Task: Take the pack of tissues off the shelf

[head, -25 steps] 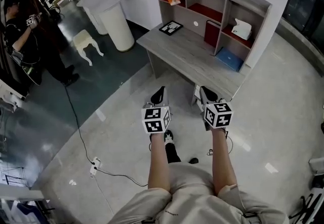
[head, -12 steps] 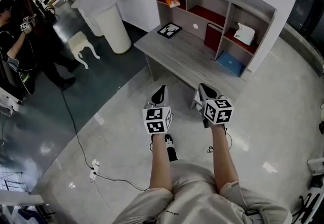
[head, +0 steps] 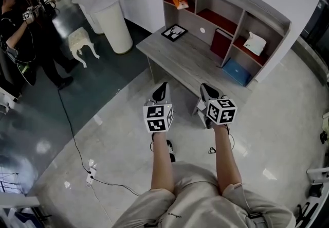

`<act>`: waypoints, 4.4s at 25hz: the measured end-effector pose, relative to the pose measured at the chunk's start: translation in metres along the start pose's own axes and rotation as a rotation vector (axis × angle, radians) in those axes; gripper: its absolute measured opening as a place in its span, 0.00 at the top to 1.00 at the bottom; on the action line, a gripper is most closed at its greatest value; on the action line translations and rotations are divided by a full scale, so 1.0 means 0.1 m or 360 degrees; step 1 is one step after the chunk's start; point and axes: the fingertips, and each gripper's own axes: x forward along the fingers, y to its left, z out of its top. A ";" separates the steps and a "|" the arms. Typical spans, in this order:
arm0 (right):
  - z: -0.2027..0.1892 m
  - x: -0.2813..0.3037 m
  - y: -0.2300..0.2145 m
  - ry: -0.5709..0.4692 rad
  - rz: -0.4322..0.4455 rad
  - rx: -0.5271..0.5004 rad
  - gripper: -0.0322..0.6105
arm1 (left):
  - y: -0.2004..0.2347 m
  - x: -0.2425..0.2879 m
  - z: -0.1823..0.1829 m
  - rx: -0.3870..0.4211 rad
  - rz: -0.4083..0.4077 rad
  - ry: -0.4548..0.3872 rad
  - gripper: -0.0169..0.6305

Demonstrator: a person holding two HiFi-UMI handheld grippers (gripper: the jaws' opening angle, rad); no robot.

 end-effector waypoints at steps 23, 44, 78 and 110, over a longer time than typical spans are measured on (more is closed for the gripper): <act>0.08 1.04 -0.33 0.0006 -0.0232 0.0155 0.92 | 0.67 1.11 0.05 0.0093 -0.0238 0.0111 0.96; -0.03 1.59 -0.15 0.0025 -0.0241 0.0232 0.92 | 1.15 1.20 -0.03 0.0059 -0.0248 0.0133 0.96; 0.98 3.32 -0.95 -0.0183 -0.0243 0.0275 0.93 | 1.89 3.14 0.44 0.0097 -0.0281 0.0146 0.96; 1.61 4.72 -1.21 -0.0339 0.0068 0.0354 0.92 | 2.72 4.41 0.70 0.0234 -0.0284 0.0269 0.96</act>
